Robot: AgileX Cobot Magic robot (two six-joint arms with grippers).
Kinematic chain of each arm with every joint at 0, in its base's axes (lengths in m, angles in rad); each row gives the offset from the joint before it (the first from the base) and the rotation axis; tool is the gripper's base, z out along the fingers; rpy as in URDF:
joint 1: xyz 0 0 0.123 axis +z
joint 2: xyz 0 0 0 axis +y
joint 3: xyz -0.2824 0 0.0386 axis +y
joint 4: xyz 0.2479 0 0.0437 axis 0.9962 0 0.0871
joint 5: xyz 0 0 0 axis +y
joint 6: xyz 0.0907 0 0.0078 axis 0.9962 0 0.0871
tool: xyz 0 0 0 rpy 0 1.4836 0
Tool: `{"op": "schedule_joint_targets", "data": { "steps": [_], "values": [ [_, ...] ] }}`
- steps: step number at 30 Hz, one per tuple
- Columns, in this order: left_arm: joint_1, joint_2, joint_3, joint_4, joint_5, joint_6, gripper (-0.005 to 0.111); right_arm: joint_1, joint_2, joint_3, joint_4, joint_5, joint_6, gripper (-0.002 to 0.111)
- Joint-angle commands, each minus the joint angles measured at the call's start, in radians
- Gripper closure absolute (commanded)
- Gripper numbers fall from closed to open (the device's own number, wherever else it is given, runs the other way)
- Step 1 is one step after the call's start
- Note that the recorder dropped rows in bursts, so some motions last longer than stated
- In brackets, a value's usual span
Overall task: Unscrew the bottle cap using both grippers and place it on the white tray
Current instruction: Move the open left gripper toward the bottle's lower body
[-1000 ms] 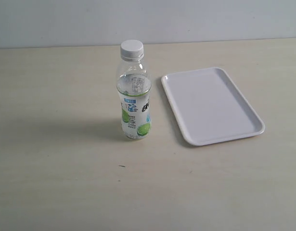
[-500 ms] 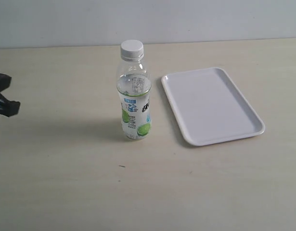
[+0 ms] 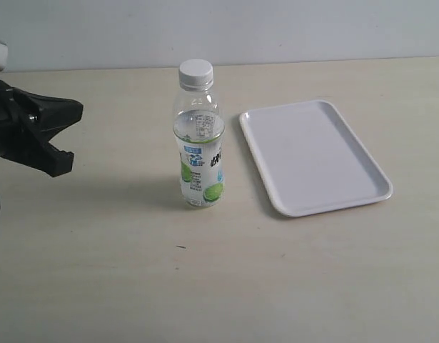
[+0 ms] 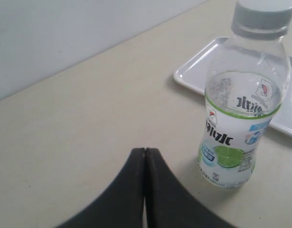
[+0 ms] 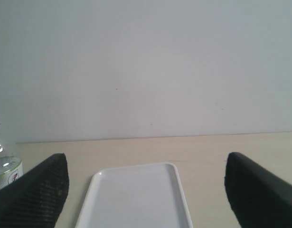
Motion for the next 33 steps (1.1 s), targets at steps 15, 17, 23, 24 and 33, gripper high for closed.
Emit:
{"op": "schedule_joint_targets", "data": {
  "steps": [15, 17, 23, 24, 33],
  "values": [
    [-0.005, 0.209, 0.000, -0.043, -0.292, 0.276, 0.107, 0.000, -0.007, 0.005, -0.002, -0.006, -0.004, 0.024],
    [-0.005, 0.287, 0.000, -0.043, -0.337, 0.304, 0.107, 0.000, -0.007, 0.005, -0.002, -0.006, -0.004, 0.024],
    [0.010, 0.480, 0.000, -0.061, -0.615, 0.376, 0.107, 0.000, -0.007, 0.005, -0.002, -0.006, -0.004, 0.024],
    [0.023, 0.504, 0.000, -0.056, -0.680, 0.376, 0.107, 0.000, -0.007, 0.005, -0.002, -0.006, -0.004, 0.024],
    [0.067, 0.611, 0.000, 0.040, -0.793, 0.478, 0.107, 0.000, -0.007, 0.005, -0.002, -0.006, -0.004, 0.024]
  ]
}}
